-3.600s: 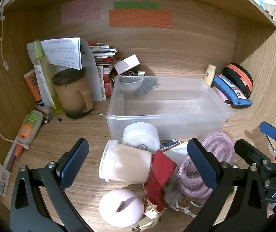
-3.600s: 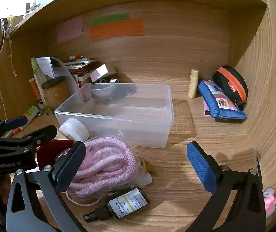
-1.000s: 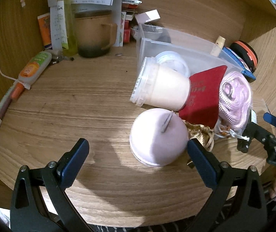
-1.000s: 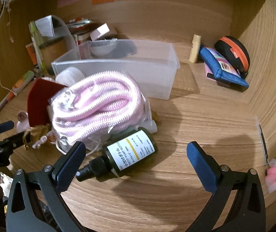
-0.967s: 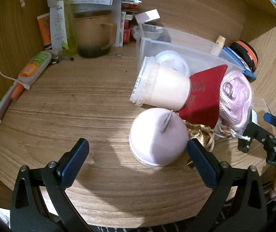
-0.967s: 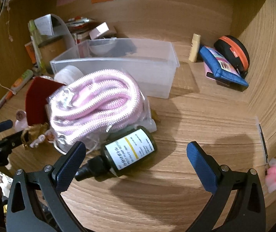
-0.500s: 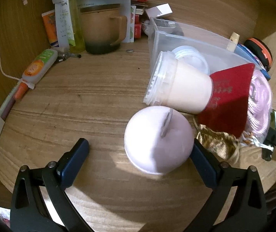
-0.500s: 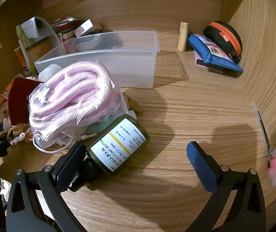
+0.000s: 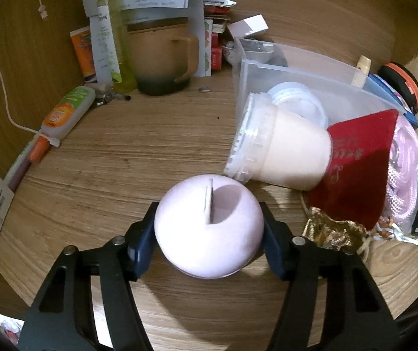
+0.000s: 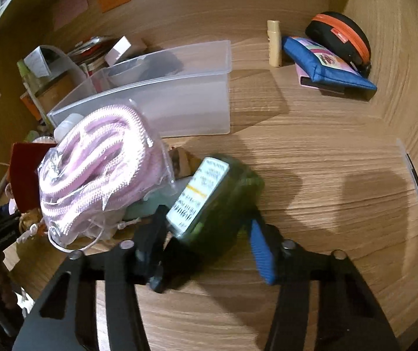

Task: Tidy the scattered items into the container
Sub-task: 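Grasp the pink-white round container with the left tool while the right tool grasps the green bottle, then lift both held items and carry them over the clear plastic box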

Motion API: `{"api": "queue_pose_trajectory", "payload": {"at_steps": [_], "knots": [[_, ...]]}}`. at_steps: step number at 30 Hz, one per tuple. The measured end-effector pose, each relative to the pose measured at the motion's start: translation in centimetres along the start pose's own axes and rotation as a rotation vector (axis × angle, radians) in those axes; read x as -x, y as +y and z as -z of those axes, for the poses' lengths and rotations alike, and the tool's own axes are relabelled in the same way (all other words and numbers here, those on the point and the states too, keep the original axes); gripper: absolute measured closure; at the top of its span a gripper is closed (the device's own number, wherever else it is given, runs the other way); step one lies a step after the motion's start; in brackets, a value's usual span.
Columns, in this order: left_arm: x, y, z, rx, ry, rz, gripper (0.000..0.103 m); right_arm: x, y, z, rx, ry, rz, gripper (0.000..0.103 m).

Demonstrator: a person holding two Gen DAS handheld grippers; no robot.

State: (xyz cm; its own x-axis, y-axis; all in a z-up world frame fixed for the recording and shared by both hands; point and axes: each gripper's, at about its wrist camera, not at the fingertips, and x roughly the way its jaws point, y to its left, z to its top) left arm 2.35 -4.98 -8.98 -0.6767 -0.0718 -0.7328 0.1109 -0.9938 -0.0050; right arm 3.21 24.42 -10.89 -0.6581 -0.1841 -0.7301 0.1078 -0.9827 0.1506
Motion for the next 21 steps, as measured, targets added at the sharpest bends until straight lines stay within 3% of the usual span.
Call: {"api": "queue_pose_trajectory", "payload": {"at_steps": [12,21], "knots": [[2.4,1.8,-1.2,0.055,-0.073,-0.039,0.04,2.2,-1.2,-1.3,-0.006,-0.097,0.048,0.057],[4.6,1.6,-3.9,0.037,-0.168,-0.011,0.04,4.2,-0.6,-3.6,0.045,-0.183,0.068,0.057]]}}
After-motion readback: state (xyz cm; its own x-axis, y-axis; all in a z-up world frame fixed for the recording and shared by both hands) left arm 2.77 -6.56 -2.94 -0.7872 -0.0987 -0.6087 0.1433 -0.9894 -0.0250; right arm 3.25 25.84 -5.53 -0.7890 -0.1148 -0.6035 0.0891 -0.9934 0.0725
